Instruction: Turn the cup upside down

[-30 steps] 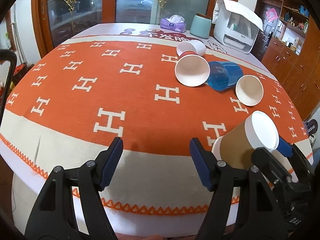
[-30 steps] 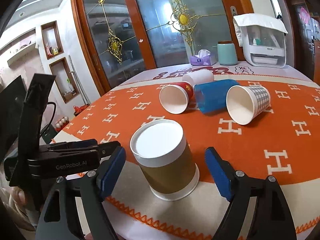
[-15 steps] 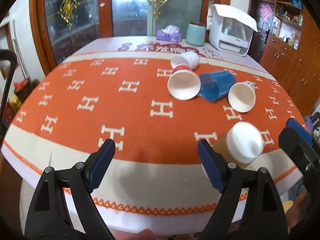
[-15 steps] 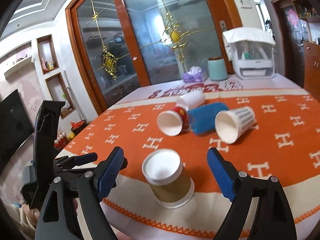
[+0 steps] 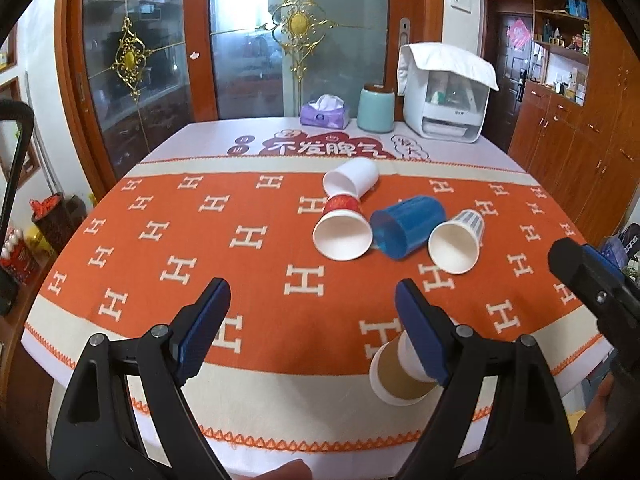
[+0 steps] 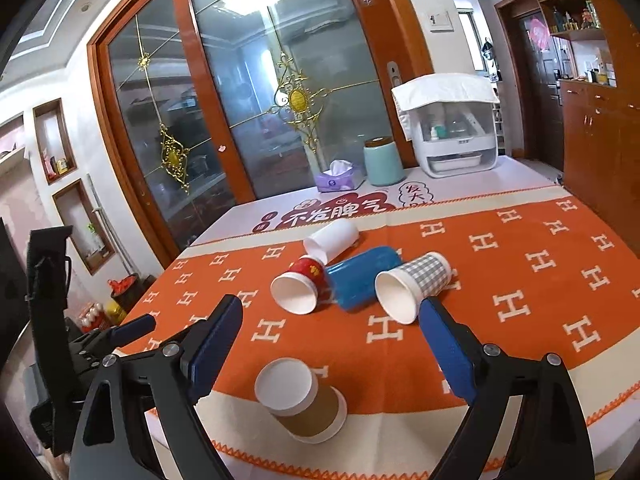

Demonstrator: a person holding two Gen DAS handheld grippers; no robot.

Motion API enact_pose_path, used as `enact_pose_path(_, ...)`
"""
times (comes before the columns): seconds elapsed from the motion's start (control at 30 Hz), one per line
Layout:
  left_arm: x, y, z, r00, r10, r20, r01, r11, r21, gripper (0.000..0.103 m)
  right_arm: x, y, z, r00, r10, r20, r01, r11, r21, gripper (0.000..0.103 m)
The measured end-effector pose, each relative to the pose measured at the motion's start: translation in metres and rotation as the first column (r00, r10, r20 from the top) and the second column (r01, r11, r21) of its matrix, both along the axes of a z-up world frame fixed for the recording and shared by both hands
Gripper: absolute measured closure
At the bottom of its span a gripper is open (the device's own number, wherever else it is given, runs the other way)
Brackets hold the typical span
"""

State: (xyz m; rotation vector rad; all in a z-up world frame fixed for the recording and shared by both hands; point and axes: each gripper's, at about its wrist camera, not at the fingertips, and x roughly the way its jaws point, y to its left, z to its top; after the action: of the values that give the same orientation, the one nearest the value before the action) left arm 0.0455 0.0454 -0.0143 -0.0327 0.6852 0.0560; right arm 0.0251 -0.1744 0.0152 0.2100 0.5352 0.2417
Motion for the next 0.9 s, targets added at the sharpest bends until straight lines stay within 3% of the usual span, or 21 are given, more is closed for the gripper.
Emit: enact_pose_path(0.9, 0.005, -0.011, 0.007, 1.000, -0.026, 0.000, 0.026, 1.000, 0.017, 0.020, 0.004, 0.008, 0.009, 1.000, 0.009, 0.013, -0.009, 1.000, -0.023, 0.012)
